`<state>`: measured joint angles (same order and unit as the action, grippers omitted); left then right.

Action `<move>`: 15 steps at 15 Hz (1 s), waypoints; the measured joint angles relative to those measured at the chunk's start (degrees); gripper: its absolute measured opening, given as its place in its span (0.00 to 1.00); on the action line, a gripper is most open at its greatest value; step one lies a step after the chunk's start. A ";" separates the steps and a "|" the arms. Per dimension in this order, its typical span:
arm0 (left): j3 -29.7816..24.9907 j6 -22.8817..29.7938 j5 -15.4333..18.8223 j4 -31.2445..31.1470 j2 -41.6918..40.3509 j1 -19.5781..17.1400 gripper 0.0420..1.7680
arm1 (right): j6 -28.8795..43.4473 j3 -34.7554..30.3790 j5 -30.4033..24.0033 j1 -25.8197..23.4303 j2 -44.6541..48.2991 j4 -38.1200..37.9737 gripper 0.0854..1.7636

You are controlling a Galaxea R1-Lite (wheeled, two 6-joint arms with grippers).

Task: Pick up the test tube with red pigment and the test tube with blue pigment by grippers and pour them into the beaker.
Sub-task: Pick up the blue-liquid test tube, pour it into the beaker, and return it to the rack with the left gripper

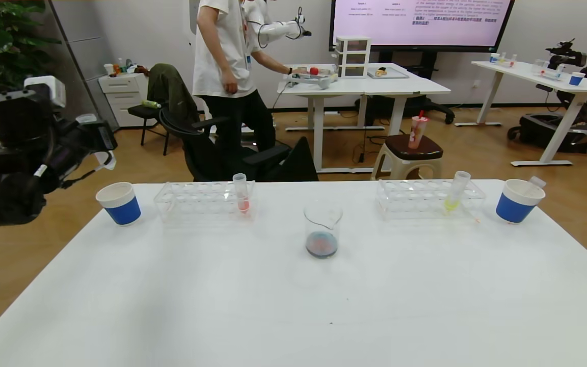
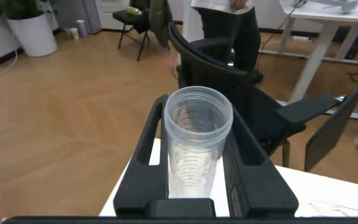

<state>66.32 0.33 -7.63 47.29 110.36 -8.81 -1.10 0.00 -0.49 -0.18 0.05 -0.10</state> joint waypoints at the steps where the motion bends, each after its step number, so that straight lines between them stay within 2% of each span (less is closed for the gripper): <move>1: 0.18 -0.04 0.17 0.01 0.63 -1.07 0.27 | -0.02 0.00 -0.02 0.00 0.00 0.02 0.98; 4: 1.57 0.05 0.13 0.69 3.08 -2.27 0.27 | 0.00 0.00 -0.02 0.00 0.00 0.00 0.98; 10: 9.09 0.18 -0.80 1.88 11.65 -3.58 0.27 | -0.02 0.00 -0.02 0.00 0.00 0.00 0.98; 15: 10.41 0.38 -0.90 7.78 19.47 -4.38 0.27 | 0.00 0.00 -0.02 0.00 0.00 0.00 0.98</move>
<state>76.73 0.71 -8.53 55.06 129.83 -13.19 -1.10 0.00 -0.51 -0.18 0.05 -0.10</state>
